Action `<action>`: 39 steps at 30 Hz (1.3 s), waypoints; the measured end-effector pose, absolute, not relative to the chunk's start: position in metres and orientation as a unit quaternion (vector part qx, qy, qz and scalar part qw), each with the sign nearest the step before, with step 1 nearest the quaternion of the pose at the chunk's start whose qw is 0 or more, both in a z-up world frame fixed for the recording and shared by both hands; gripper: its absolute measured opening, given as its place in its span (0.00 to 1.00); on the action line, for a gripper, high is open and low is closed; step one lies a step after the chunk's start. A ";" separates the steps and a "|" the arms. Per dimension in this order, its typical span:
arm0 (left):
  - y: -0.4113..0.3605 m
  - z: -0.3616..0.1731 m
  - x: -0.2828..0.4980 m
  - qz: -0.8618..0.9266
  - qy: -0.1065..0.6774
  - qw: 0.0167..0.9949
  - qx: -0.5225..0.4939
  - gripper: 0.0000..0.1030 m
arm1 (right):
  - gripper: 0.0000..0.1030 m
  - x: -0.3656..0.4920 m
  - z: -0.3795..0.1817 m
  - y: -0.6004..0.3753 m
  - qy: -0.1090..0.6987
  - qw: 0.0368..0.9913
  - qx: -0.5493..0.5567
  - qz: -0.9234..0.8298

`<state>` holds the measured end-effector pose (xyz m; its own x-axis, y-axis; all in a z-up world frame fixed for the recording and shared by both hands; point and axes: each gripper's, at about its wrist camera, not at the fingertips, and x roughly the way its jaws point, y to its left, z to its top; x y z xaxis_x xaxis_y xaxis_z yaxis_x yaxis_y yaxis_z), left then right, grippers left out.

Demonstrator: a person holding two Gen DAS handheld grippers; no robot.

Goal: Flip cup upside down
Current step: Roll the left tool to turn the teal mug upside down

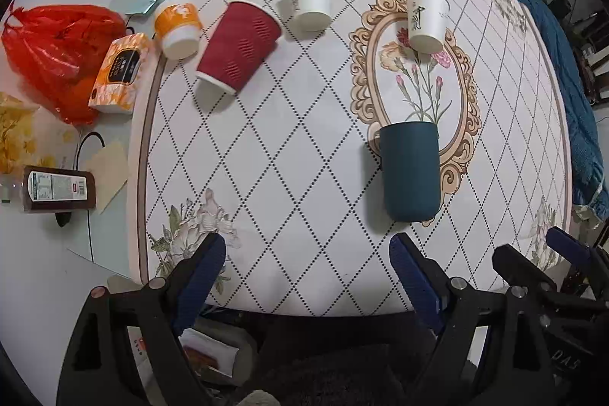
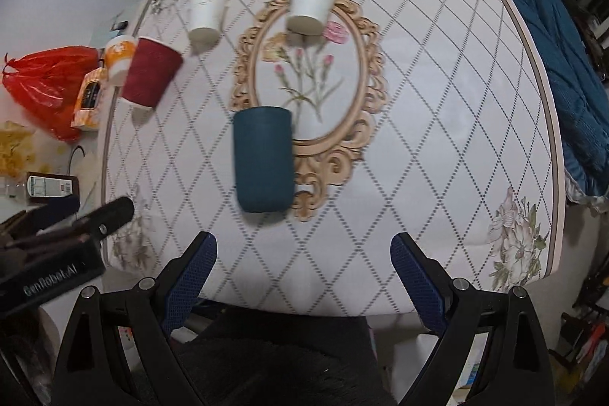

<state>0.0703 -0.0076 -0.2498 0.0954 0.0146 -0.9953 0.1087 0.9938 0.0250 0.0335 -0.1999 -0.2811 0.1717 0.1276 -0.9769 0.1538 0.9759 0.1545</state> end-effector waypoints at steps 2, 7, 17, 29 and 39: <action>0.002 -0.246 0.070 -0.032 0.665 0.745 0.044 0.86 | 0.92 0.036 -0.277 -0.192 0.641 0.759 0.112 -0.007; 0.024 -0.252 0.074 -0.016 0.666 0.745 0.022 0.86 | 0.92 0.045 -0.276 -0.176 0.645 0.756 0.107 -0.002; 0.049 -0.313 0.099 0.048 0.685 0.727 -0.013 1.00 | 0.92 0.098 -0.290 -0.144 0.669 0.726 -0.137 0.082; 0.043 -0.373 0.102 0.085 0.723 0.685 -0.013 1.00 | 0.92 0.023 -0.380 -0.090 0.288 0.383 -0.807 0.344; 0.069 -0.391 0.082 0.113 0.730 0.671 -0.054 1.00 | 0.91 0.011 -0.416 -0.123 0.040 0.124 -0.895 0.426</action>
<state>0.0815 0.0690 -0.3911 -0.0924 0.0727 -0.9931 -0.2313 0.9685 0.0924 0.0112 -0.1234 -0.4163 0.6344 0.0344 -0.7722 -0.1771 -0.9660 -0.1885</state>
